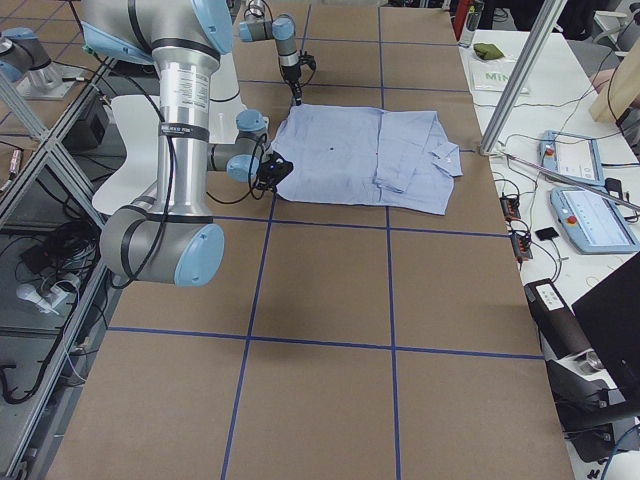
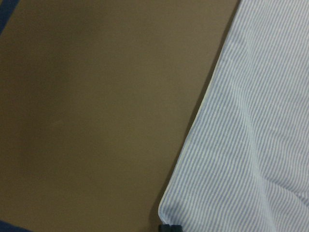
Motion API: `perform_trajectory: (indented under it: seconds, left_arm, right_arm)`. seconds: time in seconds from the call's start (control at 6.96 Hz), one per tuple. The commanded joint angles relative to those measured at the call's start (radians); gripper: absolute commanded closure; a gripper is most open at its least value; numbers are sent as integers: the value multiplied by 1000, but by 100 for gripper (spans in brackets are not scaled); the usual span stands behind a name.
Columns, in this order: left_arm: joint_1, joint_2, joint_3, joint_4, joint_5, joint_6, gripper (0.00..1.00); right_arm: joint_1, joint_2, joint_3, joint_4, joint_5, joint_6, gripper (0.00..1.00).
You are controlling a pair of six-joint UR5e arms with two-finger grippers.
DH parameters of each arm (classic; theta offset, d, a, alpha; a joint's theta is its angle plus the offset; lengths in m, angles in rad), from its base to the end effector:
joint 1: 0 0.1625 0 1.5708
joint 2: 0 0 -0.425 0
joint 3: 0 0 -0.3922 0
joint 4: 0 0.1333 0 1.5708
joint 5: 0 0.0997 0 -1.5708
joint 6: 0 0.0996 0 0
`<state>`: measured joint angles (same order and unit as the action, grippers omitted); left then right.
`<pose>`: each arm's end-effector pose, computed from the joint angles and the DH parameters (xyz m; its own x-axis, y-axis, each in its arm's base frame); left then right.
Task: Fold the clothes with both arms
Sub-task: 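Close both grippers on the two hem corners, then lift the hem with both grippers and carry it toward the collar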
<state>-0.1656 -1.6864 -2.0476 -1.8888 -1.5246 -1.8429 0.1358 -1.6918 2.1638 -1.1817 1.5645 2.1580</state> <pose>0.4844 -0.2208 0.3480 0.5288 -0.3606 -0.7683 0.3559 0.9161 -0.1850 -0.4164 -0.1921 0.3953 0.4598 0.6220 0.6338 -0.4743 0.7754 -0.4168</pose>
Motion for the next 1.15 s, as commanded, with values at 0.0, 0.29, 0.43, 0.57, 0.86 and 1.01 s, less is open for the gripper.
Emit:
perform_trajectory:
  seconds: [0.0,0.29,0.43,0.57,0.86,1.01]
  left_arm:
    - [0,33,-72,4,-5,-10,100]
    - [6,105,-202,20,-9,-36,100]
    - [14,103,-226,25,-26,-68,100]
    - [14,103,-262,27,-40,-72,100]
    - [8,79,-289,28,-68,-72,100]
    - [2,79,-307,27,-68,-114,100]
  right_arm:
    - [5,-31,27,1,11,-3,100]
    - [5,-101,97,2,28,-4,100]
    - [4,-108,111,2,28,-4,100]
    - [4,-108,140,2,37,-3,100]
    - [34,-109,182,1,69,-1,100]
    - [33,-118,197,1,74,0,100]
